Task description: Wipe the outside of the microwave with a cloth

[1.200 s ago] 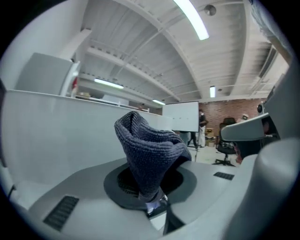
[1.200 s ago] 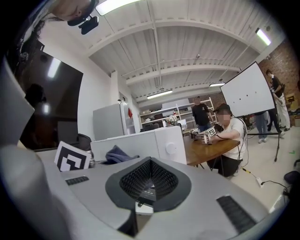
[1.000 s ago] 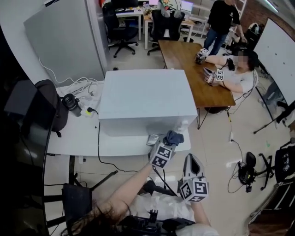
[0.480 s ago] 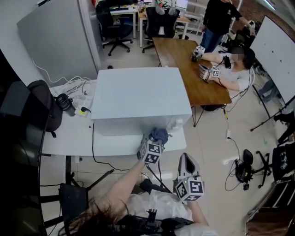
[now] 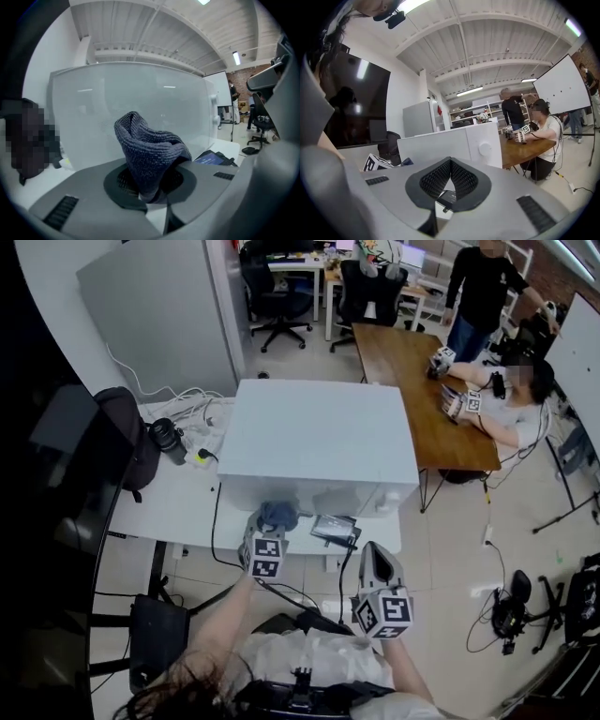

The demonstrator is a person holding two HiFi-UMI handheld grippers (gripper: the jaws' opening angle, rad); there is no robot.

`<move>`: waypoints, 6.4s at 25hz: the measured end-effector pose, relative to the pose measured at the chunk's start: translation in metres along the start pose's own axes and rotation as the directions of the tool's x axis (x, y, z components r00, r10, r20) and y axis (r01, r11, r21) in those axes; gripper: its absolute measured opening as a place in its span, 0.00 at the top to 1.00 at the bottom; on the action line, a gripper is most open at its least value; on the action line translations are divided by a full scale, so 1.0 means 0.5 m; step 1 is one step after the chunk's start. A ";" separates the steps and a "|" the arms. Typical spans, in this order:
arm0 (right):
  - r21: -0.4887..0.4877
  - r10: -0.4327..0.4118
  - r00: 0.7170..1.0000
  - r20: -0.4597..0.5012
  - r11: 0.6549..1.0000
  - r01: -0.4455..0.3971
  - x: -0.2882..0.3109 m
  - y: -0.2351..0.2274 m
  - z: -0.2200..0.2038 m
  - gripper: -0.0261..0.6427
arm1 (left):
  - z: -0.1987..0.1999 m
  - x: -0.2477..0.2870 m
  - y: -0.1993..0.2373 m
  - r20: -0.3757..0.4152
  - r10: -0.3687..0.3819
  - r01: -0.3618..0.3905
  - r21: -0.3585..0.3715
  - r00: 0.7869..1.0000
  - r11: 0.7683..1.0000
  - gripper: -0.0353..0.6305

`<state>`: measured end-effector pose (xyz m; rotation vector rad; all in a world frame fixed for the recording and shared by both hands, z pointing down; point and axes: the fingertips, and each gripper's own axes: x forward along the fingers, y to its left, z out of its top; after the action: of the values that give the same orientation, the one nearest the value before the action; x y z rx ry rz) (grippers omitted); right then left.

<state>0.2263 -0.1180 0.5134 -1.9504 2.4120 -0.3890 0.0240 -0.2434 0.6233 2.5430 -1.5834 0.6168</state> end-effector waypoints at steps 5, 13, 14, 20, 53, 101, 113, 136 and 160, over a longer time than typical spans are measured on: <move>-0.006 0.067 0.998 0.006 0.998 -0.067 0.026 0.039 0.016 0.94 | -0.082 -0.043 0.147 -0.087 0.186 -0.195 -0.109 0.979 0.975 0.88; 0.001 0.126 0.992 -0.002 0.992 -0.126 0.038 0.045 0.006 0.94 | -0.050 -0.110 0.176 -0.039 0.253 -0.256 -0.154 0.967 0.954 0.88; 0.003 0.134 0.991 -0.003 0.991 -0.134 0.040 0.046 0.005 0.94 | -0.047 -0.126 0.179 -0.028 0.269 -0.269 -0.161 0.963 0.949 0.88; 0.011 0.212 0.977 -0.036 0.977 -0.212 0.072 0.081 -0.010 0.94 | -0.032 -0.213 0.233 0.009 0.396 -0.391 -0.148 0.918 0.909 0.88; 0.093 -0.101 0.991 0.083 0.991 0.093 0.202 0.252 0.050 0.94 | 0.210 0.221 0.540 0.160 0.119 -0.132 0.076 0.980 0.988 0.88; 0.023 0.013 1.000 0.009 1.000 -0.013 0.253 0.228 0.021 0.94 | 0.160 0.101 0.511 0.169 0.084 -0.077 -0.050 0.982 0.996 0.88; -0.167 0.096 0.991 0.096 0.983 -0.079 0.280 0.301 0.095 0.94 | 0.175 0.283 0.522 0.099 0.008 0.004 -0.124 0.995 0.992 0.88; -0.157 0.219 0.971 0.097 0.967 -0.202 0.283 0.391 0.097 0.94 | -0.013 -0.033 0.343 0.044 -0.209 0.213 -0.143 0.977 0.967 0.88; -0.094 0.126 0.986 0.112 0.989 -0.116 0.295 0.361 0.114 0.94 | 0.101 0.219 0.506 0.061 -0.070 0.072 -0.038 0.996 0.997 0.88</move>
<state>0.0298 -0.2361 0.4429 -1.7898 2.4951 -0.1630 -0.1409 -0.4666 0.5829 2.5987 -1.4996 0.5019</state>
